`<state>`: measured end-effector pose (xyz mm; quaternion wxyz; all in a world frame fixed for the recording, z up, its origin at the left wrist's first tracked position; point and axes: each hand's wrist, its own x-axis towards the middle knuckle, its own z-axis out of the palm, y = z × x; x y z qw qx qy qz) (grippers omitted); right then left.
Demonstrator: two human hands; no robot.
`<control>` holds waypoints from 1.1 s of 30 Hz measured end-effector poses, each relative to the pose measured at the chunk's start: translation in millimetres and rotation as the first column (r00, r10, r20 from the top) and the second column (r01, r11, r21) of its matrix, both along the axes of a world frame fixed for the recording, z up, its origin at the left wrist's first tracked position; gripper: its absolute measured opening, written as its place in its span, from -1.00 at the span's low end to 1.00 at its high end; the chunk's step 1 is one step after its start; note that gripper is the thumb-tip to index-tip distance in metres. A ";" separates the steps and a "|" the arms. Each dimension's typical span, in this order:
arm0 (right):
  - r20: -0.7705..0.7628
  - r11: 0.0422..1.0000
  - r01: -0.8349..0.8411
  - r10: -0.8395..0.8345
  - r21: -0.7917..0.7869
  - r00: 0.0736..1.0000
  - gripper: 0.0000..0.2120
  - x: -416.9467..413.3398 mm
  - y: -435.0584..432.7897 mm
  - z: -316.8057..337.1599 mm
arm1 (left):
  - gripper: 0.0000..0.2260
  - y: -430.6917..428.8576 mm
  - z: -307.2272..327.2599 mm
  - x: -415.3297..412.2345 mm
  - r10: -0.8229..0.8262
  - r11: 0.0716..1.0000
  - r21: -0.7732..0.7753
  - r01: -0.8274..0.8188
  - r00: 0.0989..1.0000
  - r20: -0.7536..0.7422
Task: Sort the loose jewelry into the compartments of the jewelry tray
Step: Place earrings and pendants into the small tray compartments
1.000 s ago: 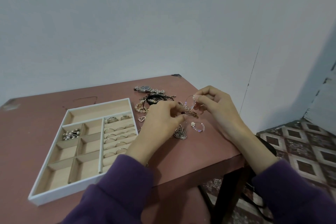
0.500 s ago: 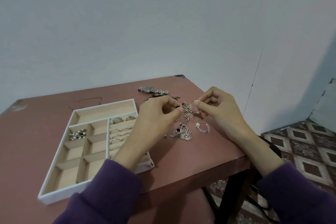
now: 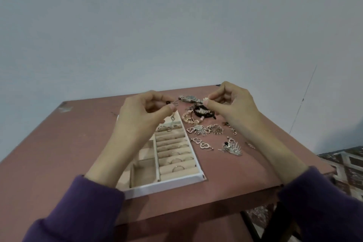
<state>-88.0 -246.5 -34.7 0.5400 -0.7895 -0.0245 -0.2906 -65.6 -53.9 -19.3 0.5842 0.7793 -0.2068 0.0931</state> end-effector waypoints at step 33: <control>-0.082 0.954 -0.263 0.253 -0.144 0.964 -0.87 41.5 105.4 3.5 | -0.91 97.5 -40.1 38.5 0.109 0.962 0.249 -0.112 0.994 0.027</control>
